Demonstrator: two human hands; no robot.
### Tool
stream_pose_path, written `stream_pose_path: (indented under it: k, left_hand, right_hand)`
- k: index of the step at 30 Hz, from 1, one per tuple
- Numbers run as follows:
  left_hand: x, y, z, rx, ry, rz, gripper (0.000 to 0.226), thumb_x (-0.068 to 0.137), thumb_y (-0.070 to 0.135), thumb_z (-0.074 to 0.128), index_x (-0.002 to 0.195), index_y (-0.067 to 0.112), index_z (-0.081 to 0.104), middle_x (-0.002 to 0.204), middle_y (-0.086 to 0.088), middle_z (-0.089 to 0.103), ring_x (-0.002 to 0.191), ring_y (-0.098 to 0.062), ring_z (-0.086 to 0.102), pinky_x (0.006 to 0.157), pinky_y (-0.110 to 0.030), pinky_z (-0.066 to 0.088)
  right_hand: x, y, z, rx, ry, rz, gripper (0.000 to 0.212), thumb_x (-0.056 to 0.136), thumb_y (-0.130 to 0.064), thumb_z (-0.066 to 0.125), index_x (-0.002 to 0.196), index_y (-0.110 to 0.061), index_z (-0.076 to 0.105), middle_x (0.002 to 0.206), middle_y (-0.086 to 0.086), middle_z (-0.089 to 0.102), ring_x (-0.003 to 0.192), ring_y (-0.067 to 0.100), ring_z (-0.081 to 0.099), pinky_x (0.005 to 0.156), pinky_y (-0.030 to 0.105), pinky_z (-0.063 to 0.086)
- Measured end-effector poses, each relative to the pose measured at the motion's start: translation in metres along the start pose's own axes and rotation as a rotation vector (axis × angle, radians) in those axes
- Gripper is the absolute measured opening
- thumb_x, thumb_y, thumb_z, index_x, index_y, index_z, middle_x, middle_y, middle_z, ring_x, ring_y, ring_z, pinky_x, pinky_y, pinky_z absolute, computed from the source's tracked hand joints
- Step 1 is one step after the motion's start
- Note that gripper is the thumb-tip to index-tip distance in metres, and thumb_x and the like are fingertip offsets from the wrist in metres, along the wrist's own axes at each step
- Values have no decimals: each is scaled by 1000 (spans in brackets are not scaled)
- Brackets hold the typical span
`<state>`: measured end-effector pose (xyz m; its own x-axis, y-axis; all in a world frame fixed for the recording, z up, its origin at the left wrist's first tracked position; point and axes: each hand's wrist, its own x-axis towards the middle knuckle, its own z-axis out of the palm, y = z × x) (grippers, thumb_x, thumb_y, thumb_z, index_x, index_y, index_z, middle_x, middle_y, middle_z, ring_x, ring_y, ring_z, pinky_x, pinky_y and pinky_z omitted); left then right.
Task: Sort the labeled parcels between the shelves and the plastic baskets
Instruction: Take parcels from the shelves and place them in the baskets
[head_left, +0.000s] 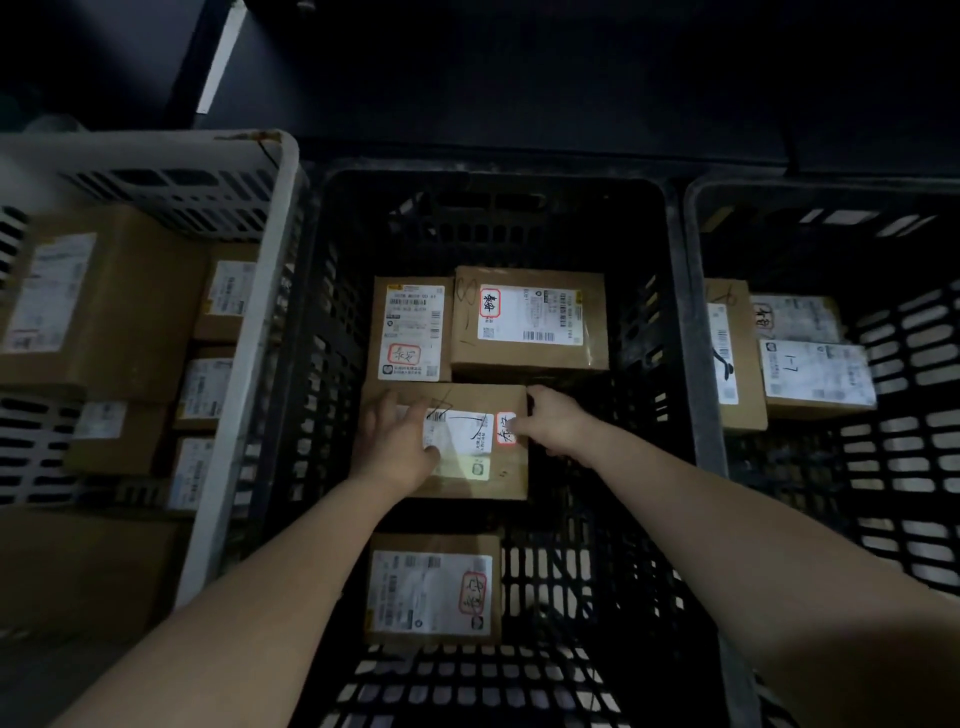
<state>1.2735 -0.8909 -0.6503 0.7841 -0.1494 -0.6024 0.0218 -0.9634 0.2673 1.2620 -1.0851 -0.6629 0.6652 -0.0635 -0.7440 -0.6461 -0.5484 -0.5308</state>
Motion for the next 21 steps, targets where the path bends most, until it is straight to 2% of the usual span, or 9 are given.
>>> stream_pose_path:
  k: [3,6,9,12,14,16,18,21]
  left_hand:
    - [-8,2,-5,-7,1,34,58,88,23,58,142,24,36,154,-8,12,141,-31,12,115,-38,22]
    - [-17,2,-9,-9,13,61,58,90,23,55,143,24,35,148,-9,25,137,-30,20,113,-36,26]
    - [-23,-1,-8,-93,-4,-19,63,90,22,56,147,23,29,150,-11,24,137,-32,24,112,-37,29]
    - [-19,-6,-2,-253,-17,-127,67,87,19,59,147,19,29,148,-14,27,132,-33,36,109,-40,36]
    - [-16,-9,3,-310,0,-171,62,84,17,58,143,22,36,143,-12,37,125,-32,44,104,-42,41]
    - [-15,-10,6,-324,38,-205,58,80,20,57,135,29,40,136,-8,45,120,-32,47,100,-44,43]
    - [-14,-8,6,-295,55,-257,62,78,24,59,136,29,36,134,-10,44,120,-34,42,99,-44,42]
    - [-13,-3,3,-407,4,-315,81,72,28,64,143,26,25,132,-14,46,119,-36,46,99,-46,43]
  right_hand:
    - [-2,2,-2,-130,21,-45,44,89,-21,65,129,-8,53,122,10,61,109,23,58,83,24,45]
    - [-8,4,-3,-269,42,-79,53,87,-28,67,134,-11,48,128,13,52,116,29,53,96,34,47]
    - [-24,0,-2,-545,66,-177,78,83,-37,69,148,-18,30,145,12,29,131,35,35,107,43,39]
    - [-34,-11,9,-870,44,-345,99,75,-57,69,152,-21,20,160,14,5,145,35,9,116,47,20]
    - [-30,-16,24,-974,-16,-387,114,68,-71,66,154,-29,5,160,18,-8,148,35,-6,119,49,3]
    - [-24,-19,39,-1018,-56,-369,123,63,-78,65,152,-37,-10,158,22,-19,146,39,-16,116,54,-5]
    - [-21,-22,47,-1027,-35,-329,126,61,-79,66,150,-41,-14,157,22,-20,145,41,-15,113,60,1]
    - [-25,-21,44,-1105,4,-282,124,60,-78,67,151,-41,-10,159,21,-5,145,42,-1,109,63,10]
